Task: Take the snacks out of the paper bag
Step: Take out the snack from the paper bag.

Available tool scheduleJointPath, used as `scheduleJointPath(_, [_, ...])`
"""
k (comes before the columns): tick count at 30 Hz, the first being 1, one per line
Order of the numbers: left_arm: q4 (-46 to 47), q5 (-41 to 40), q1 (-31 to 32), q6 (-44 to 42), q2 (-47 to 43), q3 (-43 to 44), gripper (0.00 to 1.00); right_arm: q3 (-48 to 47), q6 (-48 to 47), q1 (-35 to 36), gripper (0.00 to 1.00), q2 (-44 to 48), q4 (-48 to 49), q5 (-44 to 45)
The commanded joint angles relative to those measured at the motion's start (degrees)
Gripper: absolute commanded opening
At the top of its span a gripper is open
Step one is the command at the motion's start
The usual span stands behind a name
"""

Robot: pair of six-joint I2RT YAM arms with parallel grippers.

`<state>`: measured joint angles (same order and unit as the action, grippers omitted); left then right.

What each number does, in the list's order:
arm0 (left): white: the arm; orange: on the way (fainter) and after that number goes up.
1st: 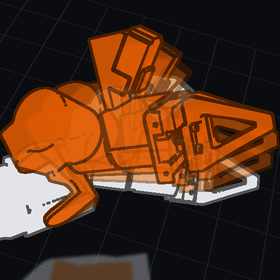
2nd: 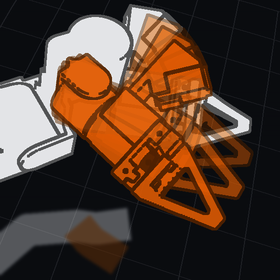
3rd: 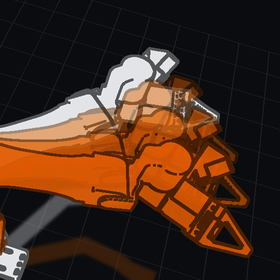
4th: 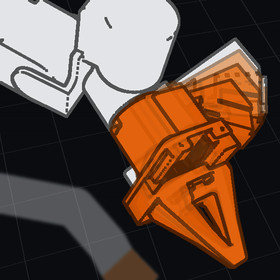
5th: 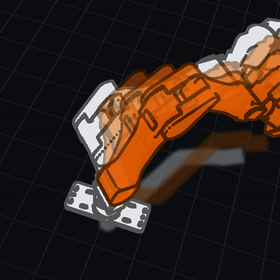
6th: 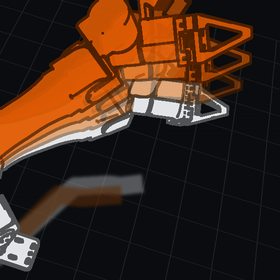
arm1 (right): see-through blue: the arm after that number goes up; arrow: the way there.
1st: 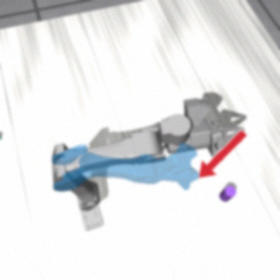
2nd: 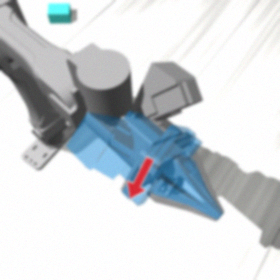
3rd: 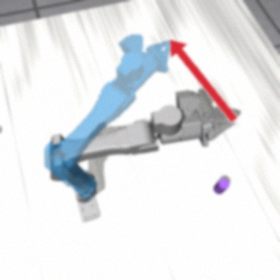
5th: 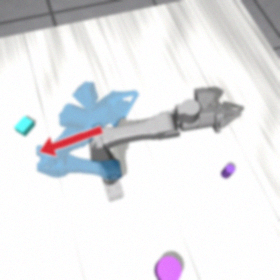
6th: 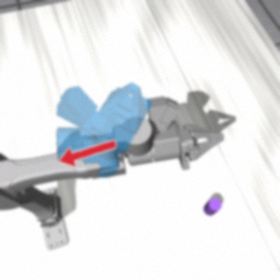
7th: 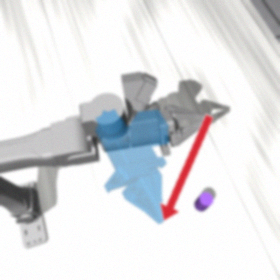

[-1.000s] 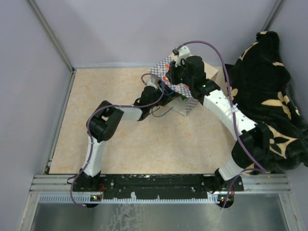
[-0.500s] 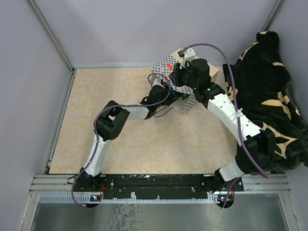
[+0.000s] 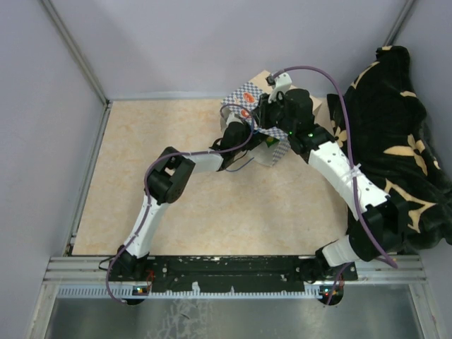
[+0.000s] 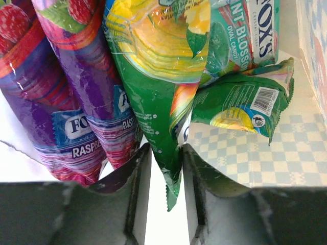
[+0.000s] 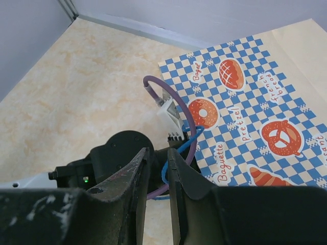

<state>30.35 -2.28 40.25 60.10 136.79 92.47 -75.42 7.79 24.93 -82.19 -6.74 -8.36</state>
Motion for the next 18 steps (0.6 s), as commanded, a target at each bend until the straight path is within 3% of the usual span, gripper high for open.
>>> scheduleJointPath(1, [0.6,-2.0,0.3,-3.5,-0.2,0.9,0.33,-0.6,0.6,-0.5,0.23,2.6,2.6,-0.8])
scheduleJointPath(4, [2.1,-2.7,0.3,-5.1,-2.2,-2.0,0.22,-0.7,1.1,-0.6,0.23,2.5,2.8,-1.1])
scheduleJointPath(8, [4.7,-5.2,0.3,-8.6,-5.6,-7.7,0.0,-0.8,1.9,-0.6,0.22,2.3,3.0,-1.7])
scheduleJointPath(18, [16.1,-6.4,-1.7,-10.5,-15.7,-26.6,0.0,-2.4,3.4,-0.6,0.2,0.2,2.8,-2.0])
